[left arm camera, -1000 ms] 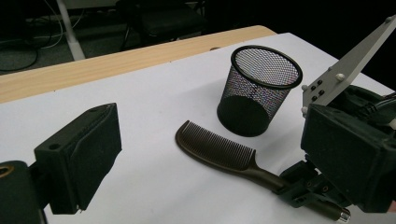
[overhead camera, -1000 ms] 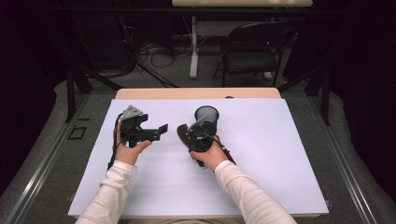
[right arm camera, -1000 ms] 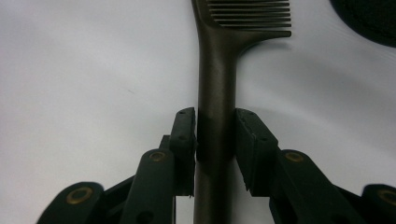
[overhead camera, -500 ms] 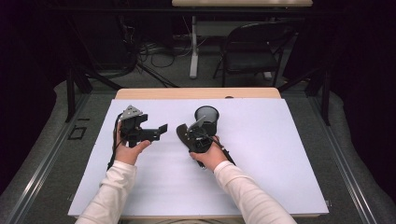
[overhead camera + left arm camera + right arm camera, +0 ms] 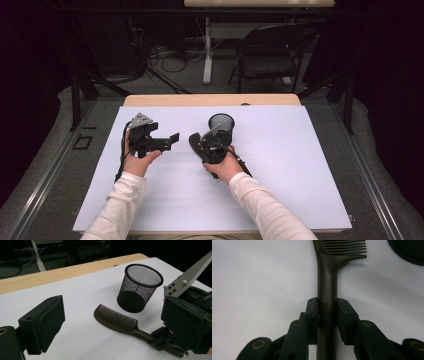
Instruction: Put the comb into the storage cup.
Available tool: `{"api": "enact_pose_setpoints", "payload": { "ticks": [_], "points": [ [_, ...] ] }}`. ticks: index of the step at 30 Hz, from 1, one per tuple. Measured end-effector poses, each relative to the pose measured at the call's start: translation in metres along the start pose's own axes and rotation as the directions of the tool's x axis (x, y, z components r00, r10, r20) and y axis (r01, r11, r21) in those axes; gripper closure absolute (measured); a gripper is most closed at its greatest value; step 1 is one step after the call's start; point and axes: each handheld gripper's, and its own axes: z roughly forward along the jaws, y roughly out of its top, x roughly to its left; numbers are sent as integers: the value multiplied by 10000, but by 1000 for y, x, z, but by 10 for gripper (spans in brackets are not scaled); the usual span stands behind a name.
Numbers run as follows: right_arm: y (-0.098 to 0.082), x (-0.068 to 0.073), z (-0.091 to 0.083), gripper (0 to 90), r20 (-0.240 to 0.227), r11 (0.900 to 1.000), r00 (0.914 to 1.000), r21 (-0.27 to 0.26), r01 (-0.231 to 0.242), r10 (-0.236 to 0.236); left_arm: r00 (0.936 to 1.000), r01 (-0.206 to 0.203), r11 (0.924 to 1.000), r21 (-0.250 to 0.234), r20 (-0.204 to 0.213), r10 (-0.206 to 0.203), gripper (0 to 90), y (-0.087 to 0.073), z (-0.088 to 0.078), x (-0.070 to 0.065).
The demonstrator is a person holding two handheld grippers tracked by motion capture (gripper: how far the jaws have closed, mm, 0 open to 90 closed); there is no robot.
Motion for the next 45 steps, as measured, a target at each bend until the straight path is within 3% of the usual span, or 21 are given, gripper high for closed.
{"api": "enact_pose_setpoints", "payload": {
  "ticks": [2,9,12,14,15,18,26,27,28,31,32,33,36,40,41,42,45],
  "points": [
    [1,0,-2,726,92,9997,9999,249,76,-79,10000,0,10000,11,0,0,51,0,0,0],
    [-1,2,0,727,-13,9999,9999,-60,135,-135,10000,26,10000,-15,-12,-26,51,0,0,1],
    [0,4,-4,727,129,9985,9995,467,285,-291,10000,47,10000,-20,-31,-47,51,0,-1,1],
    [-4,6,5,727,-269,9955,9996,-950,26,-52,10000,43,10000,-10,-47,-43,51,0,-1,1],
    [-2,7,-2,727,-43,9999,9999,29,152,-152,10000,35,10000,-26,-49,-35,51,0,-1,2],
    [-2,8,-4,727,-63,9997,9997,-5,242,-242,10000,88,9999,-95,-45,-88,51,1,-3,3],
    [-3,9,-11,727,-200,9981,9984,-337,517,-524,9997,226,9996,-147,-115,-228,53,1,-5,6],
    [-4,10,-9,727,-330,9958,9984,-801,440,-467,9997,220,9997,-136,-123,-222,53,1,-5,6],
    [-4,12,-11,727,-346,9976,9992,-665,196,-220,9997,208,9997,-125,-122,-209,53,1,-5,6],
    [-4,10,-14,727,-340,9961,9978,-703,538,-563,9997,210,9997,-129,-124,-212,53,1,-5,6],
    [-5,13,-15,727,-393,9967,9988,-767,253,-284,9997,216,9997,-140,-132,-218,53,1,-5,6],
    [-5,11,-16,727,-373,9946,9970,-817,644,-676,9997,232,9996,-142,-118,-233,53,1,-6,6],
    [-5,10,-21,727,-553,9937,9954,-853,729,-778,9996,263,9994,-234,-102,-265,54,2,-7,6],
    [-8,10,-28,727,-694,9874,9929,-1322,873,-970,9994,353,9989,-316,-56,-355,54,3,-8,7],
    [-9,11,-30,727,-772,9893,9940,-1300,666,-771,9993,360,9988,-318,-45,-361,54,3,-9,7],
    [-9,10,-32,727,-775,9841,9916,-1523,910,-1037,9993,373,9988,-316,-37,-374,54,3,-9,7],
    [-12,10,-38,727,-977,9771,9882,-1889,979,-1179,9991,427,9985,-340,-54,-429,53,3,-10,7]
  ]
}}
